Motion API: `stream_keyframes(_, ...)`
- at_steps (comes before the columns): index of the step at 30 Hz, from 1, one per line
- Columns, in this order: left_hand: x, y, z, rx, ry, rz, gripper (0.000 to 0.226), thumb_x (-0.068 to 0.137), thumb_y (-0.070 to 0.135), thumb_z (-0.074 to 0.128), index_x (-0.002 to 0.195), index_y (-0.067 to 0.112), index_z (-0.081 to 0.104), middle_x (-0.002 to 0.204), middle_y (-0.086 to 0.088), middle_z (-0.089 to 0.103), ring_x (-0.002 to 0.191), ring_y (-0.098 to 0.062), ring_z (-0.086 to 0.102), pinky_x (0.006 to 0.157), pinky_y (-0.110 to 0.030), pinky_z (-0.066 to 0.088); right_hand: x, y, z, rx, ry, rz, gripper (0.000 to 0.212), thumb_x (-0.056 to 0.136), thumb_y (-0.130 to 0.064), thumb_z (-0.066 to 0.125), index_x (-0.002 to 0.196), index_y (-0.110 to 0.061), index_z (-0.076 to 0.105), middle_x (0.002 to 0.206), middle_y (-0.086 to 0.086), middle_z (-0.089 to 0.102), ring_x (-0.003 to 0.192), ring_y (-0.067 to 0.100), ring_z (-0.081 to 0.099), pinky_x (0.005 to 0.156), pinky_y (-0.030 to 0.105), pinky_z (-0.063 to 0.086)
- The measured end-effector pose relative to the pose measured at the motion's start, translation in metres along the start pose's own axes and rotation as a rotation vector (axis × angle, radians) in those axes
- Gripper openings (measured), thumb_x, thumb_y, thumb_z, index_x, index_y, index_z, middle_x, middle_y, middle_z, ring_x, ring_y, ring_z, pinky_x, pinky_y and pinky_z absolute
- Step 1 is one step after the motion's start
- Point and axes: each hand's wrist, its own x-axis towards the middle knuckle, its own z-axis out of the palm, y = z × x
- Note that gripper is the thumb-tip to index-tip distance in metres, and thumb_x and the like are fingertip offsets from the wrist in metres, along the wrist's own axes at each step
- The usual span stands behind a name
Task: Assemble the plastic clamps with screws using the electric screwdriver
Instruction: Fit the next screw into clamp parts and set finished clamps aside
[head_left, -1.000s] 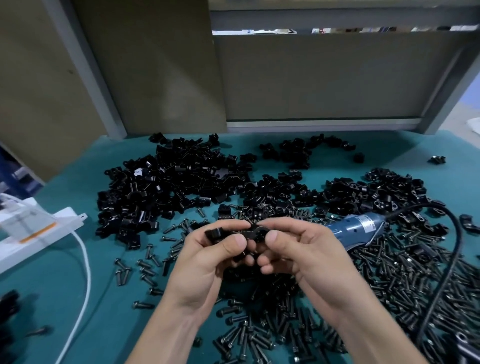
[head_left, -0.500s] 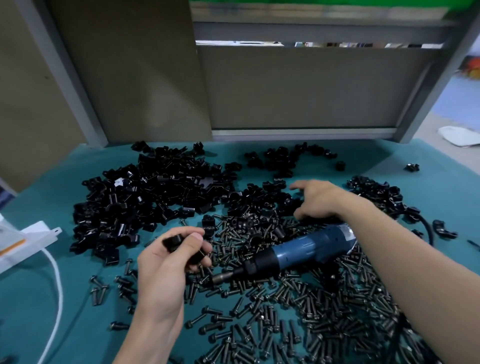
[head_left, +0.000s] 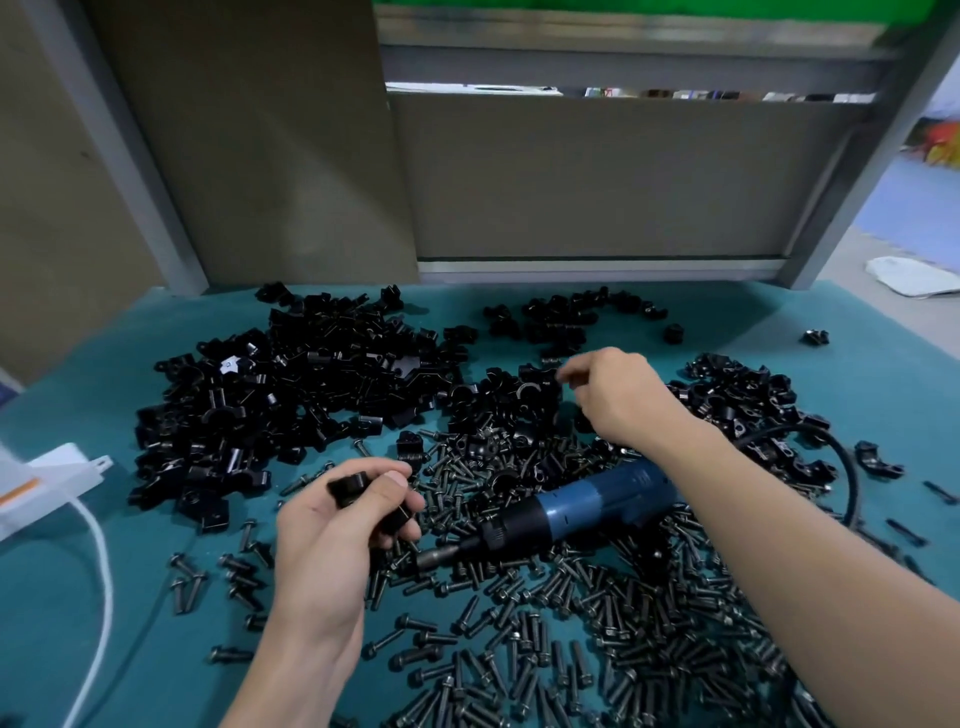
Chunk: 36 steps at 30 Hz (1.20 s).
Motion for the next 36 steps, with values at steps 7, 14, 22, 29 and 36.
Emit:
stream_keyframes(7,-0.004,0.000,0.001,0.001,-0.022,0.010,0.021,0.093,0.005,0.067,0.083,0.018,0.080,0.079,-0.017,0.074,0.063,-0.022,0.065,0.075,-0.047,0.049,0.011,-0.007,0.017,-0.086,-0.135,-0.051,0.048,0.098,0.000,0.057,0.137,-0.025,0.045,0.068,0.005,0.059,0.055,0.021,0.051,0.049,0.033,0.041)
stream_keyframes(14,-0.002,-0.002,0.001,-0.005,-0.034,0.013,0.022,0.093,0.003,0.067,0.082,0.017,0.080,0.078,-0.017,0.074,0.061,-0.022,0.064,0.072,-0.043,0.049,0.012,-0.007,0.009,-0.051,-0.099,0.012,0.037,0.102,-0.017,0.061,0.139,-0.018,0.060,0.069,0.001,0.060,0.060,0.023,0.059,0.056,0.033,0.050)
stream_keyframes(22,-0.005,0.000,0.004,0.006,-0.074,0.069,0.013,0.088,0.016,0.076,0.091,0.026,0.082,0.079,-0.013,0.075,0.063,-0.022,0.067,0.068,-0.030,0.056,-0.079,-0.052,-0.010,1.483,-0.293,0.056,0.021,0.099,-0.010,0.060,0.109,0.005,0.070,0.103,0.024,0.075,0.083,0.025,0.074,0.069,0.030,0.061)
stream_keyframes(29,-0.013,0.006,0.005,-0.018,-0.310,0.195,0.027,0.072,0.025,0.083,0.100,0.028,0.084,0.097,-0.007,0.081,0.090,-0.019,0.077,0.075,-0.025,0.060,-0.149,-0.074,0.019,1.659,-0.392,0.046,0.030,0.080,-0.011,0.074,0.108,-0.002,0.069,0.088,0.021,0.073,0.064,0.019,0.069,0.058,0.024,0.059)
stream_keyframes(36,-0.012,0.003,0.004,-0.041,-0.438,0.083,0.034,0.064,0.028,0.082,0.096,0.019,0.084,0.082,-0.010,0.076,0.068,-0.021,0.068,0.057,-0.030,0.056,-0.156,-0.077,0.023,1.577,-0.155,0.071,0.024,0.071,-0.013,0.077,0.094,-0.010,0.083,0.076,0.019,0.073,0.056,0.017,0.066,0.054,0.022,0.057)
